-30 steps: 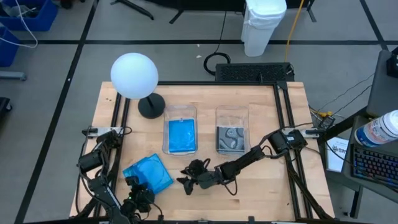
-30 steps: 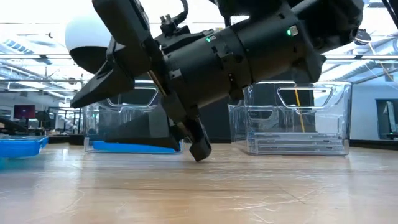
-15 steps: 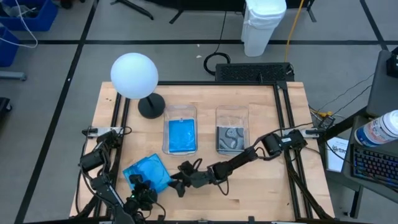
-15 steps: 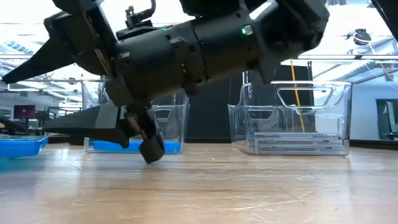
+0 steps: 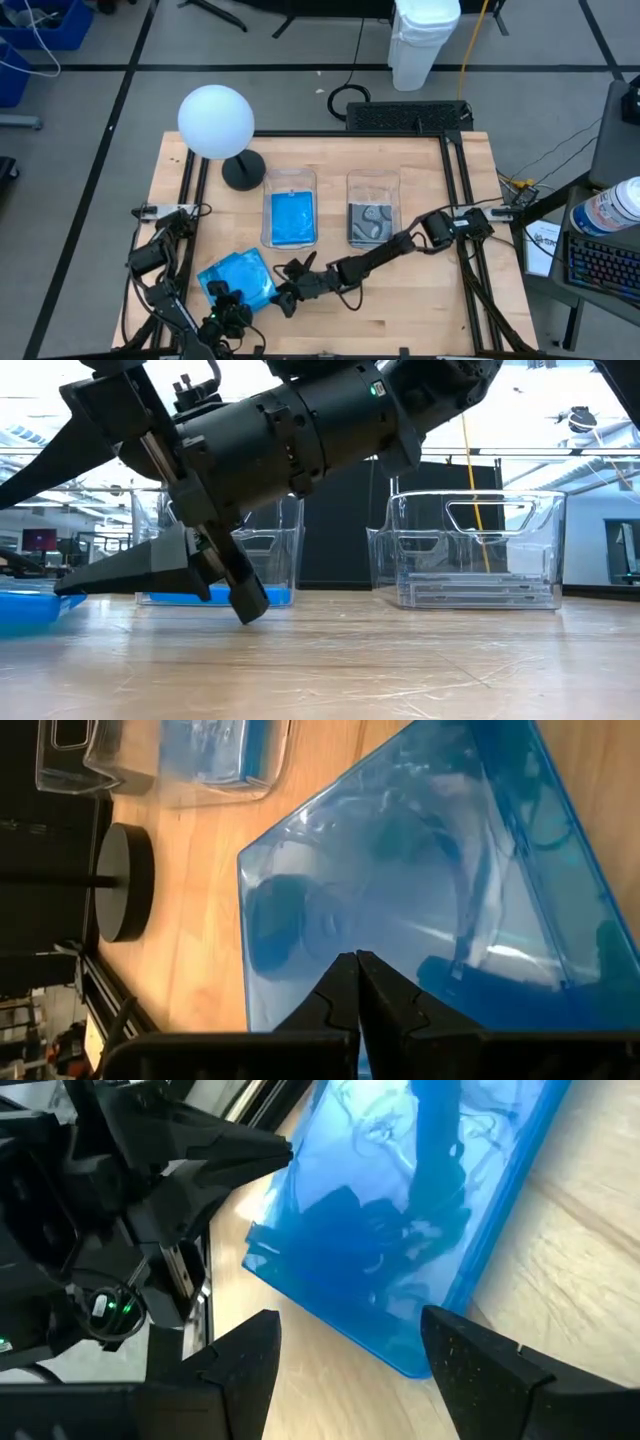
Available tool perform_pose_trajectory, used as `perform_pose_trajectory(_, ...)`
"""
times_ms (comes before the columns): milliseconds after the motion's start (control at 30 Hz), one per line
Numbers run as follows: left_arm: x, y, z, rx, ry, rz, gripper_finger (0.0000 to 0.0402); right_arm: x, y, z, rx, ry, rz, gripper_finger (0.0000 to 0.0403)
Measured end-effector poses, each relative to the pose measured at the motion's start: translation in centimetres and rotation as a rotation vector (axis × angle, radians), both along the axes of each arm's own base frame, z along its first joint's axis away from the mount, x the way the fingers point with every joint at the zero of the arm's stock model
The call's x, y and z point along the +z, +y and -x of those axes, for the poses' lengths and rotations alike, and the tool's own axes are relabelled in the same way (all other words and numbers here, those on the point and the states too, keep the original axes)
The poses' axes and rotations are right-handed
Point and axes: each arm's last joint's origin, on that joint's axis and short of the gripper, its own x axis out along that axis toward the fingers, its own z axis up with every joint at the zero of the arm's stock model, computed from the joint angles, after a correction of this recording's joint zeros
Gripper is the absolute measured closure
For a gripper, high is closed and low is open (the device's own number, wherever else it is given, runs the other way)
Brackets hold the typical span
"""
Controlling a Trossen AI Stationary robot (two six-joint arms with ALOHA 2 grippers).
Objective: Pick & place jewel cases by type
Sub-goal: Put the blue CD case into the left transparent bin
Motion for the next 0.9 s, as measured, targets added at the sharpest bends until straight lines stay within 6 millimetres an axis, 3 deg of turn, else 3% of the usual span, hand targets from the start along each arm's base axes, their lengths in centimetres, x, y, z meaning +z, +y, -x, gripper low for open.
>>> perform_pose_trajectory(400,-0.1,-0.4,0.7,-0.007,-0.019,0.003,0.0393,4.2,-1.0,-0.1,0.021,-0.057,0.139,0.017)
perform_pose_trajectory(767,-4.0,2.3,2.6,0.074,0.038,-0.047,0.0398,4.0,-1.0,-0.1,0.015,-0.045,0.111,0.017)
perform_pose_trajectory(900,-4.3,2.6,2.7,0.079,0.033,-0.039,0.0393,4.1,-0.9,-0.2,0.02,-0.053,0.088,0.017)
